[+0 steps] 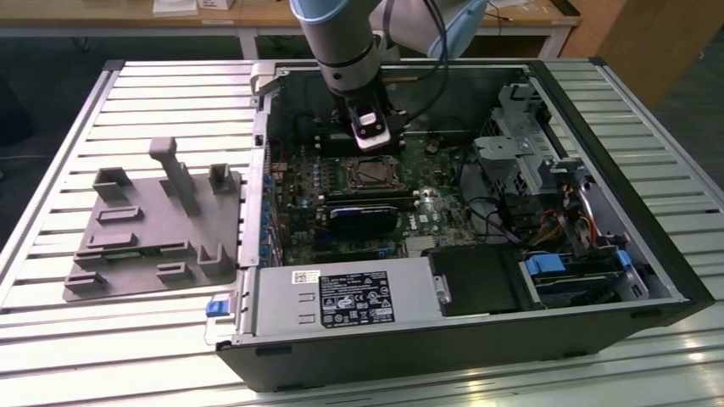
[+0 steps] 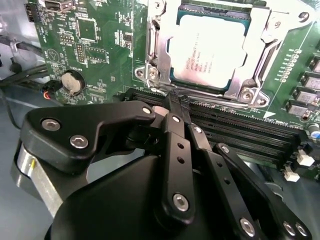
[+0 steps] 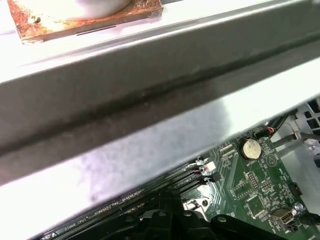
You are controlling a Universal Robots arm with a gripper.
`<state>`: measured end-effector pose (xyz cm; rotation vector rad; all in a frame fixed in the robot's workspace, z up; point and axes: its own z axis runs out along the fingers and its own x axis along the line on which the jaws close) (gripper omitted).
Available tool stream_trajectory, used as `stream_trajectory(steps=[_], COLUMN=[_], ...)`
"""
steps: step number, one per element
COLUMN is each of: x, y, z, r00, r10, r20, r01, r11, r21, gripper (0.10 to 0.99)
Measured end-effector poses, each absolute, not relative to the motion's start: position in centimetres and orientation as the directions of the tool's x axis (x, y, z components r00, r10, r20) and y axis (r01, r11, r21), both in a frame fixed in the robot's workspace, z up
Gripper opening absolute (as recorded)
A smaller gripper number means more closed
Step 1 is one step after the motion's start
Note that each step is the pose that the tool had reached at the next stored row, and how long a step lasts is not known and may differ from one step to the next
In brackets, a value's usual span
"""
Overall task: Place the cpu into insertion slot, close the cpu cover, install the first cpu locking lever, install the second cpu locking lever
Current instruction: 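Install the first cpu locking lever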
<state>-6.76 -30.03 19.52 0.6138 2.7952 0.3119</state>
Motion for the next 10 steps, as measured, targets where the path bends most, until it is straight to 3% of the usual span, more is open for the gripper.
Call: stream_trajectory(steps=[10], x=[-6.76], y=[-30.03], z=[20.55], r00=[-0.876], r10=[0.435], r20=[-0.207], r01=[0.379], r11=[0.888], r21=[0.262], gripper=[0.102])
